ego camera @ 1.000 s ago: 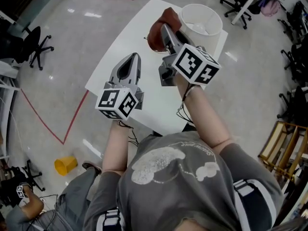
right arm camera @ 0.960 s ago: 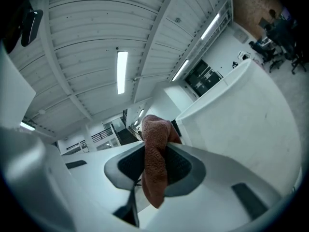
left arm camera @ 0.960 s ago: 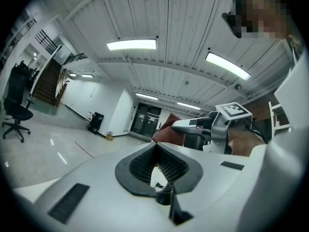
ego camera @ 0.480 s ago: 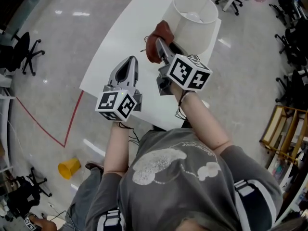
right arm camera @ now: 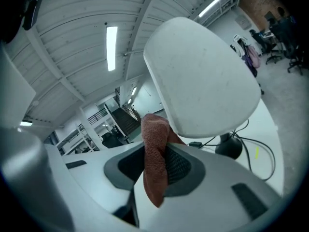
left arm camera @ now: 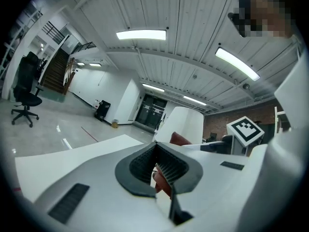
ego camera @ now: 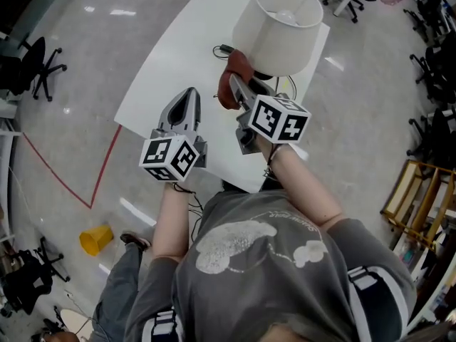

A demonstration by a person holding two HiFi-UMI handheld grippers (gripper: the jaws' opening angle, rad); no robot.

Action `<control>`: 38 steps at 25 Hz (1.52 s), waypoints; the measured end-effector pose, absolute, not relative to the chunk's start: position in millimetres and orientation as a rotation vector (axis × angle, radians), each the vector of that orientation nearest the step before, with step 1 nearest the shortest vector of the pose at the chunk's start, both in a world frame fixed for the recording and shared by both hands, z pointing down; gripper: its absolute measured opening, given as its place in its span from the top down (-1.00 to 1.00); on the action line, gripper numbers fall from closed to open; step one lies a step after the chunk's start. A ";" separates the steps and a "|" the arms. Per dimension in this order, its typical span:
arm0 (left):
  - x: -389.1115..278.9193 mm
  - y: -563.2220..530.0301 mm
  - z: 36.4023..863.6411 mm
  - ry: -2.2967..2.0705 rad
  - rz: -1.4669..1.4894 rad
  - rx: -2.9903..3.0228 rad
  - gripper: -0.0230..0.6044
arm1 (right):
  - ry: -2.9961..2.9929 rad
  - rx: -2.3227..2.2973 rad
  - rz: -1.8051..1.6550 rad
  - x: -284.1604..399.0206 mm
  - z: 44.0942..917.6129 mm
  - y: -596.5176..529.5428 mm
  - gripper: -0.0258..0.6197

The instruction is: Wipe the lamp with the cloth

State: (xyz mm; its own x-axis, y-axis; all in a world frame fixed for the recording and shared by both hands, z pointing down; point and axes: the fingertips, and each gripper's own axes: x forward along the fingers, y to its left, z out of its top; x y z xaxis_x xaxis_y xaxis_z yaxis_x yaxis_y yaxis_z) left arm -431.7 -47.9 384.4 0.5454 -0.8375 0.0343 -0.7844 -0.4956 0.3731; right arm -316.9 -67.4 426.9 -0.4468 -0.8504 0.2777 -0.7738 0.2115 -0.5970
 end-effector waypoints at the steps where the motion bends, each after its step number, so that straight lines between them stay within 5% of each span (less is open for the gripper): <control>1: -431.0 -46.4 380.8 -1.349 -0.221 2.444 0.90 | 2.376 -1.556 -1.031 -316.8 416.0 -63.7 0.64; 16: -358.4 -25.7 319.2 -1.569 -0.324 2.462 0.90 | 2.541 -1.149 -0.850 -259.2 311.2 -56.1 0.64; 38: -308.7 31.5 387.8 -1.870 -0.215 2.154 0.90 | 2.873 -0.959 -1.165 -222.3 451.6 -26.6 0.64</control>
State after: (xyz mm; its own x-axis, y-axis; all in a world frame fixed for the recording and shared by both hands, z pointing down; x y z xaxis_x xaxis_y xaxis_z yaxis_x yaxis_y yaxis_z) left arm -308.7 31.5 387.8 0.1509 -0.9860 0.0707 -0.9443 -0.1226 0.3054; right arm -222.3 -26.6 451.6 -0.8203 -0.4852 0.3028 -0.5591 0.5687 -0.6034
